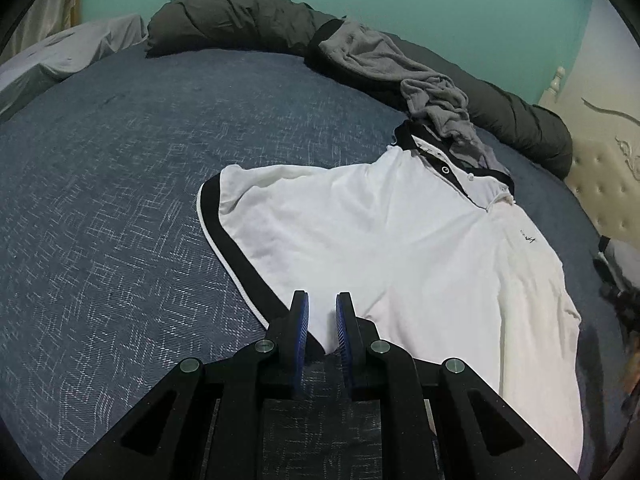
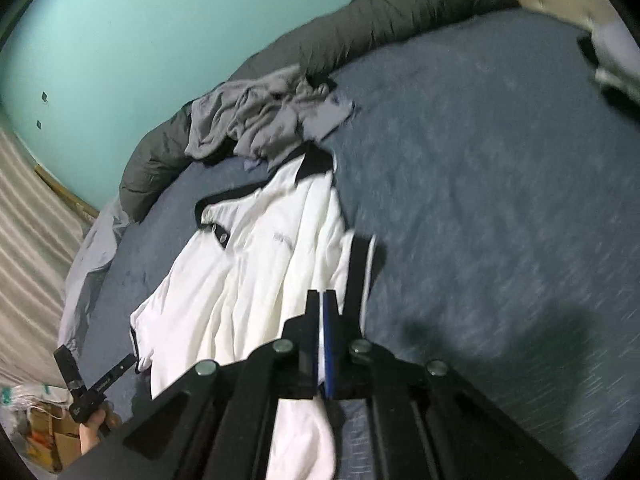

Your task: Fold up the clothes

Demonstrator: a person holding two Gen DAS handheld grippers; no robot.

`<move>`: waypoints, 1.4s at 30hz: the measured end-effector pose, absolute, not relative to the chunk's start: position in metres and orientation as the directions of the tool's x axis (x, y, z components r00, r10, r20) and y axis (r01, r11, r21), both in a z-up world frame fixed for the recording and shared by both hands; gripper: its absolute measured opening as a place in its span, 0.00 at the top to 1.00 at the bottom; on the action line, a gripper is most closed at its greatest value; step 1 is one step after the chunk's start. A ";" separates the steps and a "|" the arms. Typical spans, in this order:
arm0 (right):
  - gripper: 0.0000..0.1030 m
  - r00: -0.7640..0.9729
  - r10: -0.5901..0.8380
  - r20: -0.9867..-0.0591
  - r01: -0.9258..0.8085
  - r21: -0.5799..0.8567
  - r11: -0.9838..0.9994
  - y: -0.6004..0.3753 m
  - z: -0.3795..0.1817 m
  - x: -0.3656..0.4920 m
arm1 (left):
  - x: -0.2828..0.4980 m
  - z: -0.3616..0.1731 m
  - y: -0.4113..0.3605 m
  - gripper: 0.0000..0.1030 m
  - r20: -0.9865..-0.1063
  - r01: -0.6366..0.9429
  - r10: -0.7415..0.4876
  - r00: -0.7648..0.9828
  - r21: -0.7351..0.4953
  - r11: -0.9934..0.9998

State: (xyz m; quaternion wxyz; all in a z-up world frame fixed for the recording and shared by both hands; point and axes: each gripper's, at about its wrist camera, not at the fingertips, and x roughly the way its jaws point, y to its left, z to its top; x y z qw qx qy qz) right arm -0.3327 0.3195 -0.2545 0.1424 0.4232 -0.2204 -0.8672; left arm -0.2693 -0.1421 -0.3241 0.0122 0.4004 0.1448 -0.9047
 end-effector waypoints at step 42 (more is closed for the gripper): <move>0.97 -0.707 -0.190 -0.681 -0.113 0.374 -0.921 0.371 -0.212 -0.400 | -0.275 -0.328 -0.148 0.85 -0.730 0.147 0.107 -0.675 -0.275 -0.950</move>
